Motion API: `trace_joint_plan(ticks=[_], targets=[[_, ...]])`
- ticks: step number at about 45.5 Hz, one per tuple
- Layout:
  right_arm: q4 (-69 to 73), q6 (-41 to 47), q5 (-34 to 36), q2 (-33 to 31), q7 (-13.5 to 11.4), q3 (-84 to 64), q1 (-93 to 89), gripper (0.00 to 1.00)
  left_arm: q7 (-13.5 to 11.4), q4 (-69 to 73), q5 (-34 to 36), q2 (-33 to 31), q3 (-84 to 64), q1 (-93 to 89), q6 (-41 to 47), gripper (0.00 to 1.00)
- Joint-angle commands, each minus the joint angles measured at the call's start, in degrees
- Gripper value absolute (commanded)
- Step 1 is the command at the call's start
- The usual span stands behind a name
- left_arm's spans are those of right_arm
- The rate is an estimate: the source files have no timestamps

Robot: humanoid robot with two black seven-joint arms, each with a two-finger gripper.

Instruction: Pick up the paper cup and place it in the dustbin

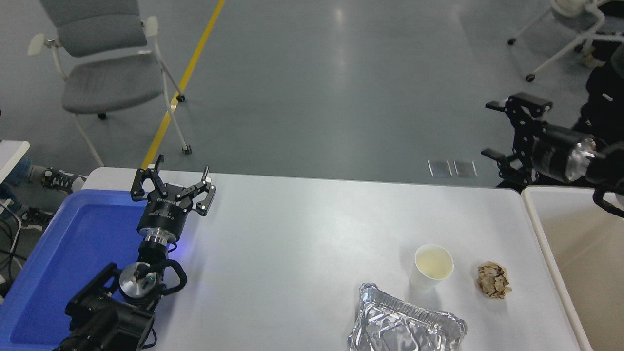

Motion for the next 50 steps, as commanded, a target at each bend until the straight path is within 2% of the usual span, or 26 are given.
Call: trace_joint_plan(ticks=[1,4,12,21,37,50], targets=[[4.80,0.48,-1.00,-5.99,-0.38,-38.19,31.02,1.00,0.00,0.00,0.06,0.01,0.00,0.00,0.00,0.99],[8.75,0.48,-1.00,-5.02,-0.21,-52.34,42.71,1.00,0.00,0.00,0.06,0.01,0.00,0.00,0.00,0.99],[17.54,0.56,-0.91,0.77,-0.03,-70.63,59.68,1.00,0.00,0.00,0.06,-0.08,0.00,0.00,0.00,0.99],[25.45,0.83,-0.82,14.22,1.28,-87.43,75.51,1.00,0.00,0.00,-0.03,0.01,0.00,0.00,0.00,0.99],[29.33,12.07,0.06,28.46,2.16,-88.67,82.20,1.00,0.00,0.00,-0.03,0.01,0.00,0.00,0.00,0.99],[28.80,14.01,0.14,32.60,2.43,-88.23,79.13,1.00,0.00,0.00,-0.03,0.01,0.09,0.00,0.00,0.99]])
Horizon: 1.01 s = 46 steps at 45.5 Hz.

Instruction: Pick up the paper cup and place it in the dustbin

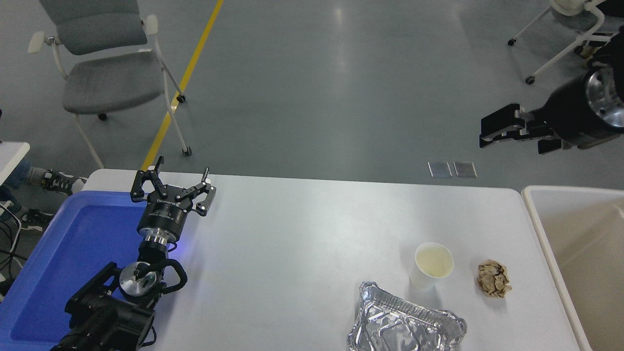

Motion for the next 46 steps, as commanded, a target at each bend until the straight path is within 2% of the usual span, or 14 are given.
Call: trace_joint_plan(ticks=[1,20,27,46], targets=[[0.28,2.31,0.16,4.39,0.22,-0.82,-1.02,1.00,-0.02,0.00,0.00,-0.08,0.09,0.00,0.00,0.99],[-0.16,-1.55,0.33,3.86,0.21,0.15,-5.85,1.00,-0.02,0.00,0.00,-0.08,0.00,0.00,0.00,0.99],[-0.51,-4.10,4.29,3.86,0.21,0.85,-11.30,1.00,-0.02,0.00,0.00,-0.08,0.09,0.00,0.00,0.99],[-8.77,-10.34,2.62,8.78,0.21,8.94,-29.14,1.00,-0.02,0.00,0.00,-0.08,0.09,0.00,0.00,0.99]])
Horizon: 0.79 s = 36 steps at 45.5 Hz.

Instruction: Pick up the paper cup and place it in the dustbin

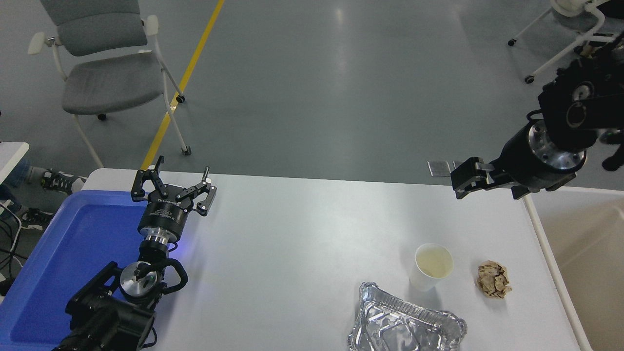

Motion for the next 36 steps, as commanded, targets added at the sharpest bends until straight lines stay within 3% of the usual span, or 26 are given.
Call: trace_joint_plan(ticks=[1,11,36], targets=[[-4.74,-3.66,-1.51,2.36,0.01,4.15,-10.44,1.00,0.01,0.00,0.00,0.00,0.00,0.00,0.00,0.99],[-10.54,-4.27,-10.21,2.19,0.10,5.82,-20.55,1.00,0.01,0.00,0.00,0.00,0.00,0.00,0.00,0.99],[-19.77,-5.59,-15.66,2.45,0.10,11.27,-35.23,1.00,0.01,0.00,0.00,0.00,0.00,0.00,0.00,0.99]])
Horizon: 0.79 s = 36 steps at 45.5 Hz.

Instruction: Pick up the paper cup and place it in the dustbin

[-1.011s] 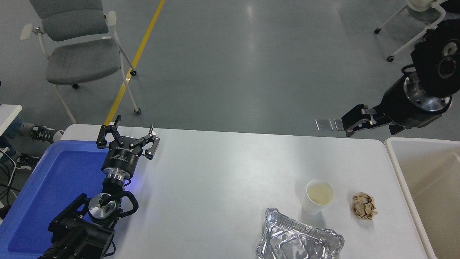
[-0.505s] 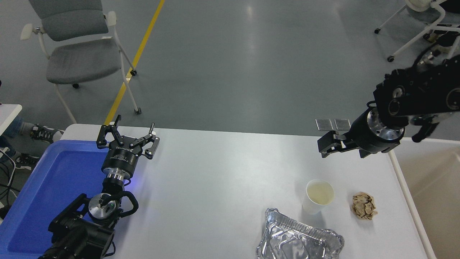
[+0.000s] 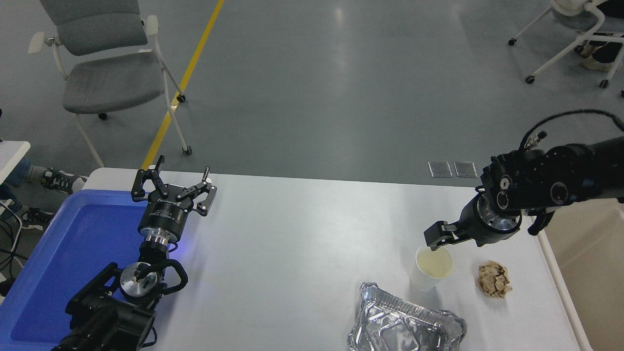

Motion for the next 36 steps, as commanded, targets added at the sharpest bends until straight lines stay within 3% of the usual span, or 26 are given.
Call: trace_joint_plan(ticks=[1,16,21,29,32,36], targets=[[-4.05,-0.76,-2.17,0.23,0.00,2.00,-6.12,1.00,-0.01,0.00,0.00,0.00,0.00,0.00,0.00,0.99],[-7.21,-2.16,-4.37,0.76,0.79,2.96,-8.93,1.00,-0.01,0.00,0.00,0.00,0.00,0.00,0.00,0.99],[-7.21,-2.25,-4.63,0.76,1.93,2.96,-9.11,0.95,-0.01,0.00,0.00,0.00,0.00,0.00,0.00,0.99],[-8.35,-2.51,-6.83,0.76,3.43,2.96,-9.72,0.70,-0.01,0.00,0.00,0.00,0.00,0.00,0.00,0.99],[-8.44,-2.52,-7.01,0.76,3.96,2.88,-9.72,0.41,-0.01,0.00,0.00,0.00,0.00,0.00,0.00,0.99],[-8.62,-2.51,-7.27,0.76,4.05,2.79,-9.72,0.11,-0.01,0.00,0.00,0.00,0.00,0.00,0.00,0.99]])
